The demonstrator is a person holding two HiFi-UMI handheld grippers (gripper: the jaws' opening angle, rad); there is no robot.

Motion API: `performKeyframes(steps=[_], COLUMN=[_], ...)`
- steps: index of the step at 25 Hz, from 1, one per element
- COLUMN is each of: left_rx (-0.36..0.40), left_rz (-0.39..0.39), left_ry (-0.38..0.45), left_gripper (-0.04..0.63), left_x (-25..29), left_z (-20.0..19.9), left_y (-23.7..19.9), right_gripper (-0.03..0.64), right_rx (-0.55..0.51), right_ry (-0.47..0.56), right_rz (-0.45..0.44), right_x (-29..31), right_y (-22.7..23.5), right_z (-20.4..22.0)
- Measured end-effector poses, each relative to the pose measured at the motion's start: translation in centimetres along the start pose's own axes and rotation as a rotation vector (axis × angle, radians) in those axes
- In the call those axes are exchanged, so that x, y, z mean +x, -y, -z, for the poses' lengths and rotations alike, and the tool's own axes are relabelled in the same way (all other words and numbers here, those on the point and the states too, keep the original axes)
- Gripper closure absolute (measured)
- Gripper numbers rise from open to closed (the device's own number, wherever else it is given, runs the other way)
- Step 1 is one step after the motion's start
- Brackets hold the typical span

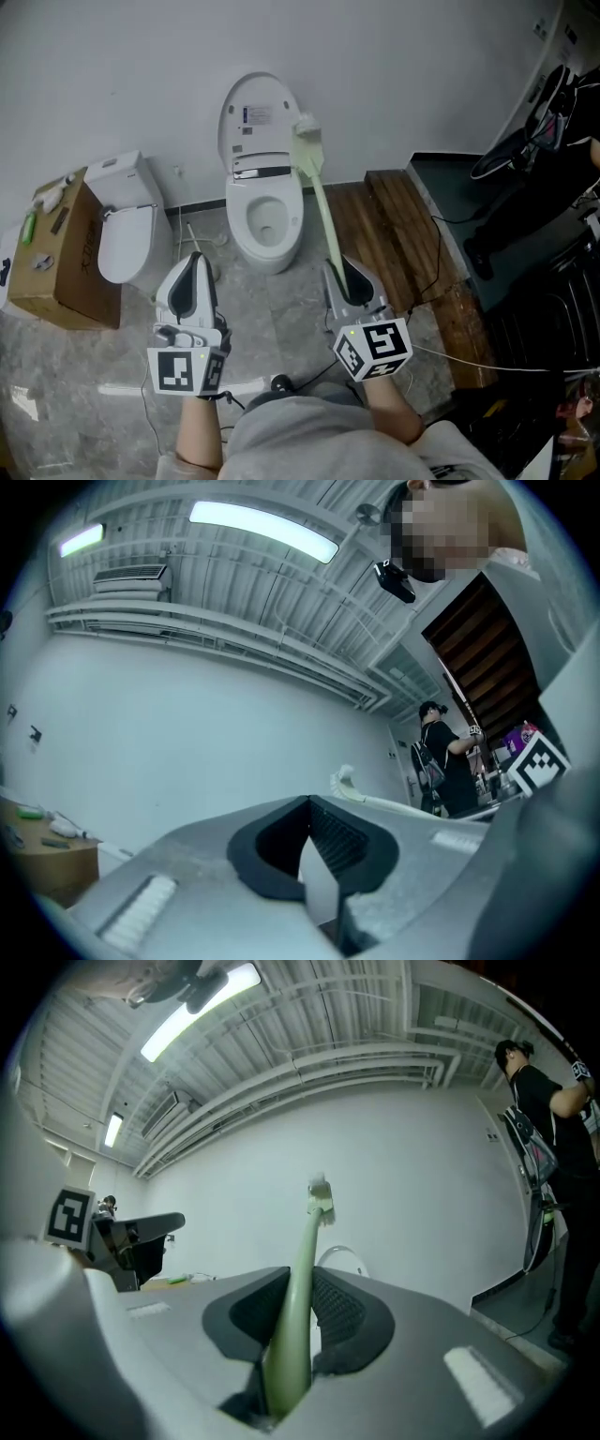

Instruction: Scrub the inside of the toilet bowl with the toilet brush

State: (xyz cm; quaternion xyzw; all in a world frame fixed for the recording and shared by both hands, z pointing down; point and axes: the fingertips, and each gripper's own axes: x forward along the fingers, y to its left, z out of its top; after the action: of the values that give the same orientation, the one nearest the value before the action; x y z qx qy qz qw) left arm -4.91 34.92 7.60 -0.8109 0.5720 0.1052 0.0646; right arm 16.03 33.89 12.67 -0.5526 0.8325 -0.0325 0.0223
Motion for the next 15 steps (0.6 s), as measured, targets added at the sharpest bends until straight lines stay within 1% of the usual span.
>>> performKeyframes(steps=[3, 9, 12, 15], left_rx=[0.012, 0.020, 0.023, 0.029], left_rz=[-0.007, -0.009, -0.012, -0.017], left_ry=[-0.011, -0.011, -0.017, -0.005], left_gripper=[0.591, 0.591, 0.591, 0.591], left_x=[0.7, 2.1, 3.1, 4.4], left_z=[0.6, 1.7, 2.0, 2.4], left_y=[-0.9, -2.1, -2.4, -3.4], right_gripper=[0.540, 0.538, 0.538, 0.538], right_rx=[0.019, -0.001, -0.001, 0.006], right_ry=[-0.017, -0.041, -0.048, -0.049], right_rz=[0.010, 0.015, 0.010, -0.002], right_x=[0.9, 2.5, 3.8, 5.7], right_y=[0.1, 0.1, 0.4, 0.5], right_z=[0.5, 1.0, 1.2, 1.4])
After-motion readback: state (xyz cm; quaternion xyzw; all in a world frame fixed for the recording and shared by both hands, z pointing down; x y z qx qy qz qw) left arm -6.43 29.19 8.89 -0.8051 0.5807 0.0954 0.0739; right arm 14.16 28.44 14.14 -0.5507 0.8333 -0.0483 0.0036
